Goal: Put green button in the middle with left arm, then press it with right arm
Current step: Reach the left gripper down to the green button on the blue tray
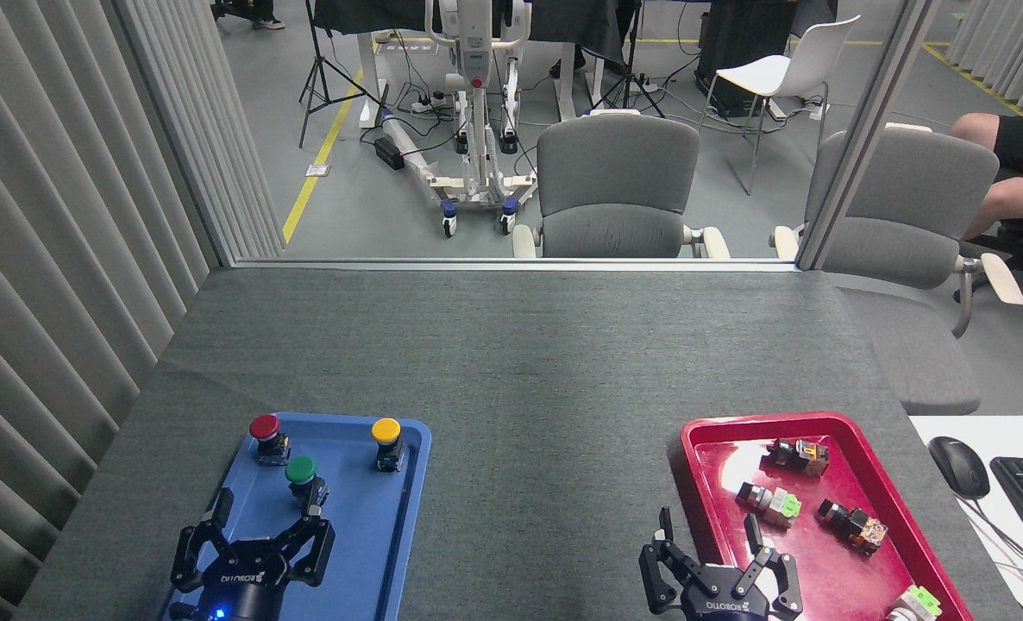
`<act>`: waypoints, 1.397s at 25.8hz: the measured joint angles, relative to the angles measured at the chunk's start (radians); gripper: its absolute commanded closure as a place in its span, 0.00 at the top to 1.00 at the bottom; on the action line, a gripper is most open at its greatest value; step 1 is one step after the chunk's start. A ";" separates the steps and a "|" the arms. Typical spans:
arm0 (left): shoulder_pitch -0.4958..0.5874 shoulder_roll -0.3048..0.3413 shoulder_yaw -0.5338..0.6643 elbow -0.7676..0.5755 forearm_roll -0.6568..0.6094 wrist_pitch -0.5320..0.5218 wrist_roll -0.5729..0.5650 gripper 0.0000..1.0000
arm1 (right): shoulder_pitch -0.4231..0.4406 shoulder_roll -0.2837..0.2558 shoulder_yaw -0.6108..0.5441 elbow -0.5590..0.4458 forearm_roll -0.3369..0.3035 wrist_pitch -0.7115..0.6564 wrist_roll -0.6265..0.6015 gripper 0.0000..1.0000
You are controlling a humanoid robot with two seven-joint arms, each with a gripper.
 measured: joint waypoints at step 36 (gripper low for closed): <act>-0.072 0.017 0.016 0.145 -0.004 -0.080 0.000 1.00 | 0.000 -0.005 -0.001 -0.023 0.000 -0.001 0.003 1.00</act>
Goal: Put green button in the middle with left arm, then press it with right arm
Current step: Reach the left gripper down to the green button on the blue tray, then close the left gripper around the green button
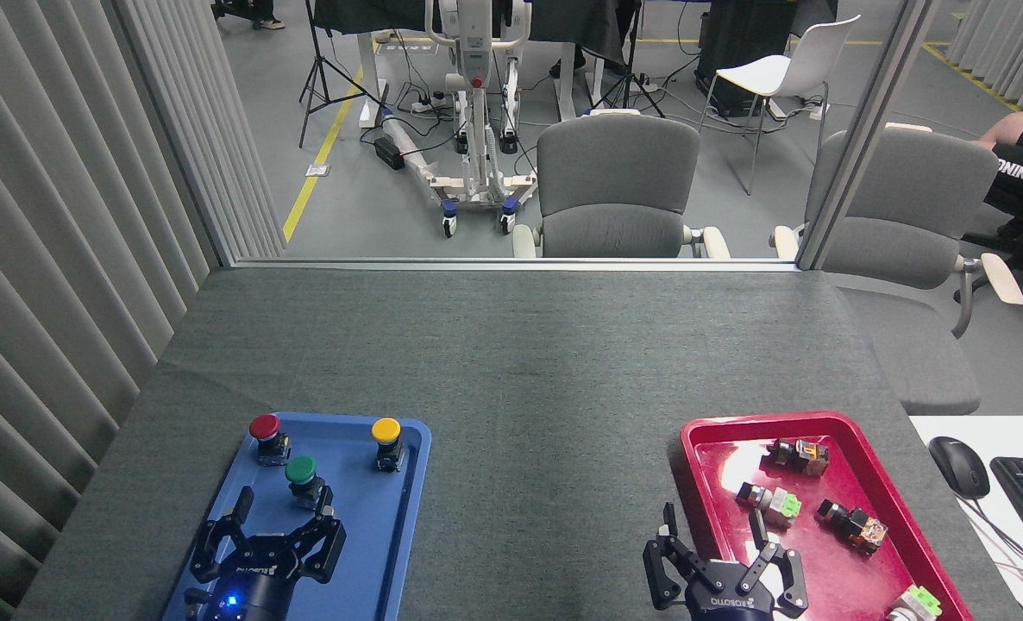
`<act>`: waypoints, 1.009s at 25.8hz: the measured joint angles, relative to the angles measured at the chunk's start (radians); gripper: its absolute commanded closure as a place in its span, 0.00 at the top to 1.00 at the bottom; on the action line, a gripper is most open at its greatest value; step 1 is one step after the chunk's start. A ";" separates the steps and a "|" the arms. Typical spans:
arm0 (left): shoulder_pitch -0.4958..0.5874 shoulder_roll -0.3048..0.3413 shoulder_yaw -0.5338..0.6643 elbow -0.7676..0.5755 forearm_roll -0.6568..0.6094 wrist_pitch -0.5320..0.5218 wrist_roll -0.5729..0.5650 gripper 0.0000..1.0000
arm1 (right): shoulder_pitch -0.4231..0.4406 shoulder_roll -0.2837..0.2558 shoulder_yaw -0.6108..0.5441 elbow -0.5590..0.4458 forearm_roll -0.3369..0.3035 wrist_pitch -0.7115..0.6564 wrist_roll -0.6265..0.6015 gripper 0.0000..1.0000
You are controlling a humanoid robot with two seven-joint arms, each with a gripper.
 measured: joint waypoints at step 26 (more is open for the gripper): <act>-0.206 0.106 -0.039 0.405 -0.008 -0.048 0.006 1.00 | -0.001 -0.066 0.011 -0.002 -0.019 0.003 -0.014 1.00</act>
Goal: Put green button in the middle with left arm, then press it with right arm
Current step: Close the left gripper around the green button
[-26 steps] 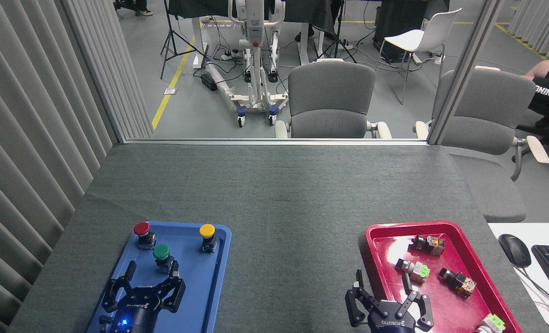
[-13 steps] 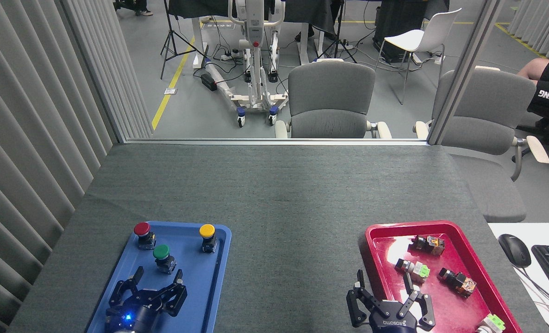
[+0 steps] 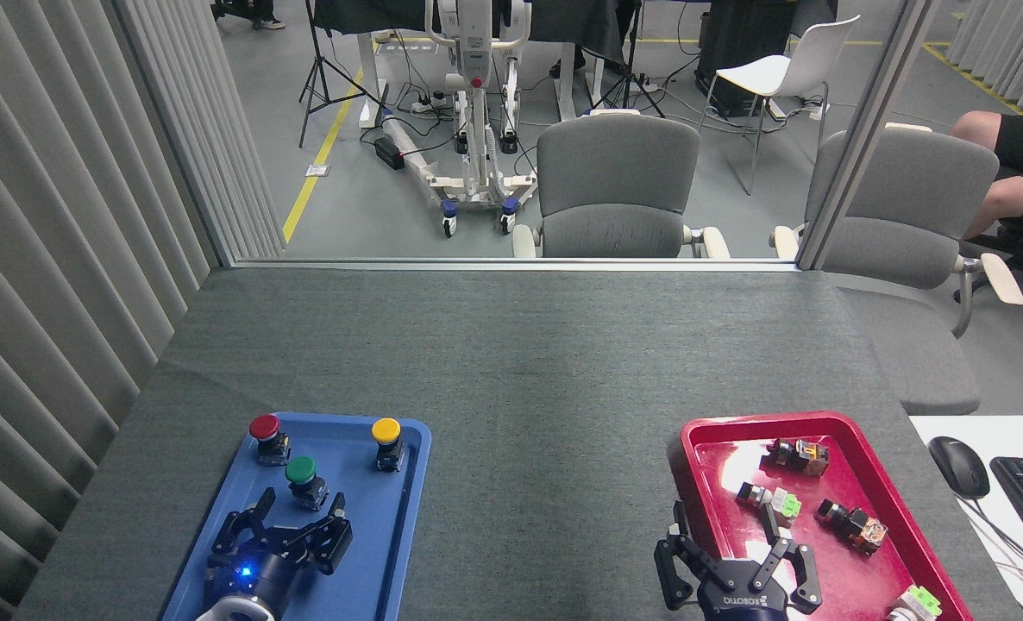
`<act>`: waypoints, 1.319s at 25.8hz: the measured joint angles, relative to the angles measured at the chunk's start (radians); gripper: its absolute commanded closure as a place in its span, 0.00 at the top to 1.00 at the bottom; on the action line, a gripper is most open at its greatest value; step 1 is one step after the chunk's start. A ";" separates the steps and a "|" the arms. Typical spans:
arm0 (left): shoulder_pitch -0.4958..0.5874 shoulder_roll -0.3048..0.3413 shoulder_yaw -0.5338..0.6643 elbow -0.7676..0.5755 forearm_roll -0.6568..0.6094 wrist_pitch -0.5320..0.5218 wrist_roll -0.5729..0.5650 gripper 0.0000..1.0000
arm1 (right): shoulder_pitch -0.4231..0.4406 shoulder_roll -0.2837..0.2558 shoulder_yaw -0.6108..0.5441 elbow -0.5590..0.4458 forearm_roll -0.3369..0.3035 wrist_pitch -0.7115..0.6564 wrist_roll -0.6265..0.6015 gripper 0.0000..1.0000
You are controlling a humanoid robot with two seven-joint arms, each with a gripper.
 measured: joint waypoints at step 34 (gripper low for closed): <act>-0.046 0.014 -0.008 0.047 -0.037 -0.032 0.057 0.00 | -0.003 -0.009 0.037 0.036 0.008 0.046 -0.060 1.00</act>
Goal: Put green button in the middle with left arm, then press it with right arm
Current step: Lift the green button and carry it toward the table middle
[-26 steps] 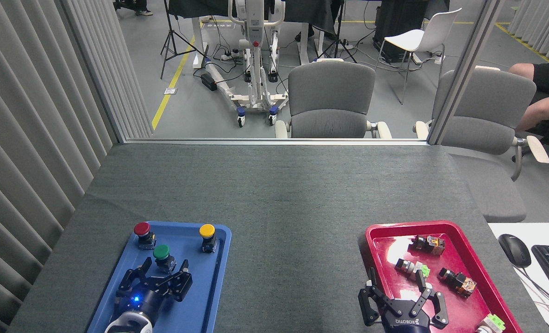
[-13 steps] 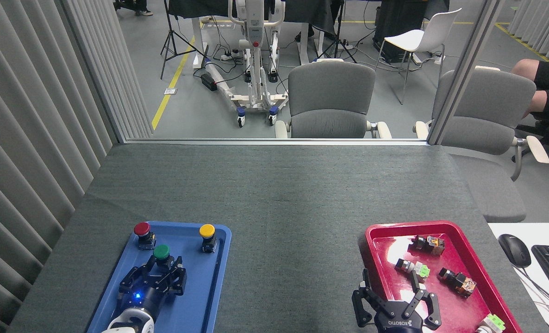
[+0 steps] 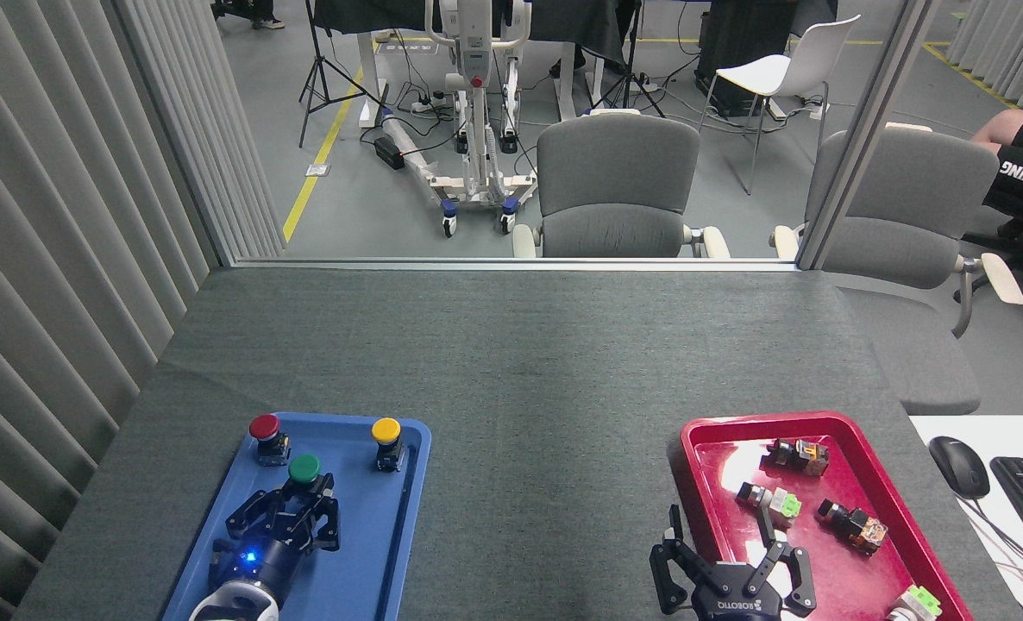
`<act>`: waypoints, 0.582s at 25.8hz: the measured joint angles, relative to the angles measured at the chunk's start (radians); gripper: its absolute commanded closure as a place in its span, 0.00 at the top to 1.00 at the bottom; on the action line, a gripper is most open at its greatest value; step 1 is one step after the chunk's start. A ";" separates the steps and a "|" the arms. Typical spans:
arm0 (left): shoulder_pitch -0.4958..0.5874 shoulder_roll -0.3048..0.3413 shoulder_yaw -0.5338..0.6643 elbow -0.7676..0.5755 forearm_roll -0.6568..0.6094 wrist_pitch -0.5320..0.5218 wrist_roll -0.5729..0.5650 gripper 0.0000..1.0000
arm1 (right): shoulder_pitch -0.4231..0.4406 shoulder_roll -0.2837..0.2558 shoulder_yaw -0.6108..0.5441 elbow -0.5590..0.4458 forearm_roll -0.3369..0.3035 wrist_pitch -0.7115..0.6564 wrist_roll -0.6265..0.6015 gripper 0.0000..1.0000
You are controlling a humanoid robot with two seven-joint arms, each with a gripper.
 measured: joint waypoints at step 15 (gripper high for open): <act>-0.017 -0.138 -0.499 -0.079 0.146 -0.122 0.089 0.00 | 0.000 -0.007 0.001 0.010 -0.003 0.007 -0.004 1.00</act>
